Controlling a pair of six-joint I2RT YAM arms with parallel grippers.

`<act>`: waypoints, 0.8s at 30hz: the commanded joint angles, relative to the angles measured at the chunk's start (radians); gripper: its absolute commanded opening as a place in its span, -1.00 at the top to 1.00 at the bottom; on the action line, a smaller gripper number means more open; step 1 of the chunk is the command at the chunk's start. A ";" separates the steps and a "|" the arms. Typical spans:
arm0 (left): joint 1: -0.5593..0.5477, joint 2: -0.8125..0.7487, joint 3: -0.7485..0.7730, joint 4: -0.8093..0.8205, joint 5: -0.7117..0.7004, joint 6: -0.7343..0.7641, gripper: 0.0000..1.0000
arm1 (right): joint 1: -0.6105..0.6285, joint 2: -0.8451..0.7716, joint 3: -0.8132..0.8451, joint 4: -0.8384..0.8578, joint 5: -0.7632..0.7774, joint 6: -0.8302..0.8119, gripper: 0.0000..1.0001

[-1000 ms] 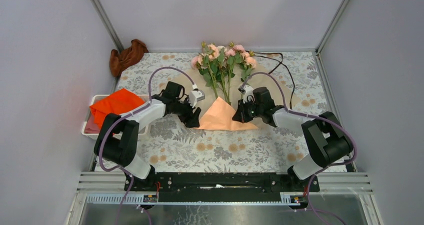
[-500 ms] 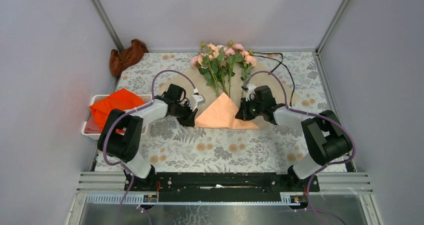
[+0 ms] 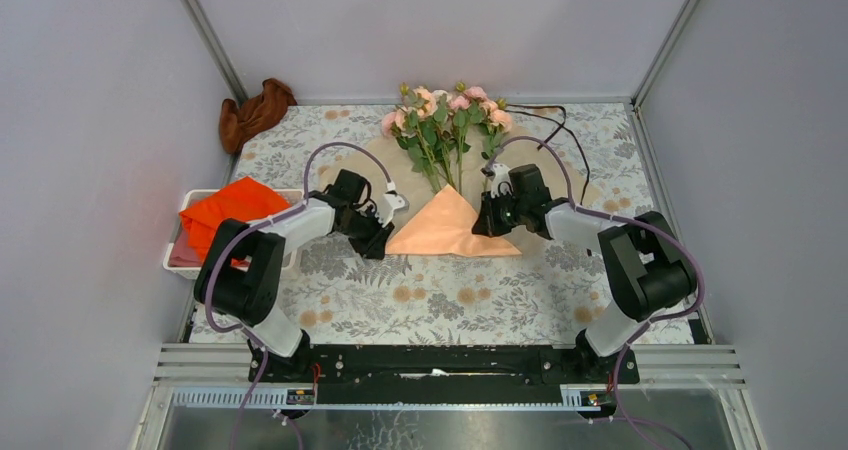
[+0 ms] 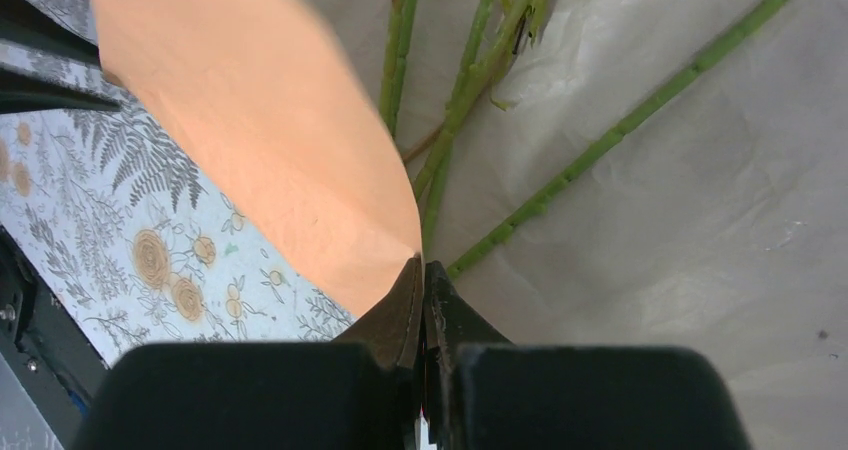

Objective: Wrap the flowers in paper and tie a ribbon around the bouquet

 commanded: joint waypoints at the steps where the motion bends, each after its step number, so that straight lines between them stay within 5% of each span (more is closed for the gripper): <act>1: 0.009 -0.042 0.062 -0.214 -0.051 0.046 0.01 | -0.025 0.015 0.065 -0.066 -0.016 -0.068 1.00; 4: 0.005 -0.073 0.169 -0.309 -0.047 0.040 -0.22 | -0.025 0.019 0.082 -0.072 -0.031 -0.058 1.00; 9: -0.098 -0.131 0.255 -0.327 -0.009 0.017 -0.19 | -0.025 0.049 0.114 -0.086 -0.028 -0.052 0.97; 13: -0.217 -0.105 0.220 -0.163 -0.028 -0.063 -0.10 | -0.025 0.080 0.137 -0.091 -0.036 -0.033 0.95; 18: -0.235 0.001 0.204 0.105 -0.064 -0.208 0.04 | -0.026 0.097 0.153 -0.099 -0.018 -0.012 0.91; 24: -0.235 0.136 0.202 0.152 -0.204 -0.230 0.15 | -0.025 0.069 0.146 -0.116 0.026 -0.019 0.70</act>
